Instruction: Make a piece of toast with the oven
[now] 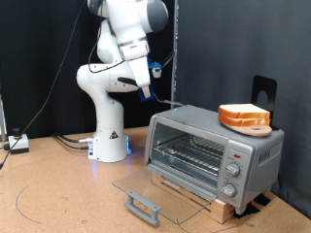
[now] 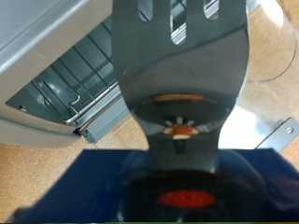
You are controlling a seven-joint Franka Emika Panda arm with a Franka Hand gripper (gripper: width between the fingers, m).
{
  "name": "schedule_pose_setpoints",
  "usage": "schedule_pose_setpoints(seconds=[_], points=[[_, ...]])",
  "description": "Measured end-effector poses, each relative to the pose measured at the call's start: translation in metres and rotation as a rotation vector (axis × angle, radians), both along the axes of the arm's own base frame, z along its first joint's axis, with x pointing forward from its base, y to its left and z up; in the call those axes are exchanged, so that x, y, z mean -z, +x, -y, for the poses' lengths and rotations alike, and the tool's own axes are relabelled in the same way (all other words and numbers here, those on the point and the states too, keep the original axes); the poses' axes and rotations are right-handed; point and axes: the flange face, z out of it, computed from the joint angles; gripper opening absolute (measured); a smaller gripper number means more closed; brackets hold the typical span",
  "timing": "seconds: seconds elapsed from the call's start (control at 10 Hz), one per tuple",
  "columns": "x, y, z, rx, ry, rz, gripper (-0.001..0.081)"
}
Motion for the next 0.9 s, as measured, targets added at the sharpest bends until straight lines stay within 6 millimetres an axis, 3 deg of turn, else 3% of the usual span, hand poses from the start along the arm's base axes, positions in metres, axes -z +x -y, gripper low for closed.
schedule_pose_setpoints(seconds=[0.1, 0.3, 0.9], points=[[0.003, 0.013, 0.001, 0.002, 0.0, -0.046, 0.0413], [0.004, 0.015, -0.001, 0.013, 0.006, -0.013, 0.0413], [0.009, 0.033, -0.048, 0.04, 0.022, -0.039, 0.0413]])
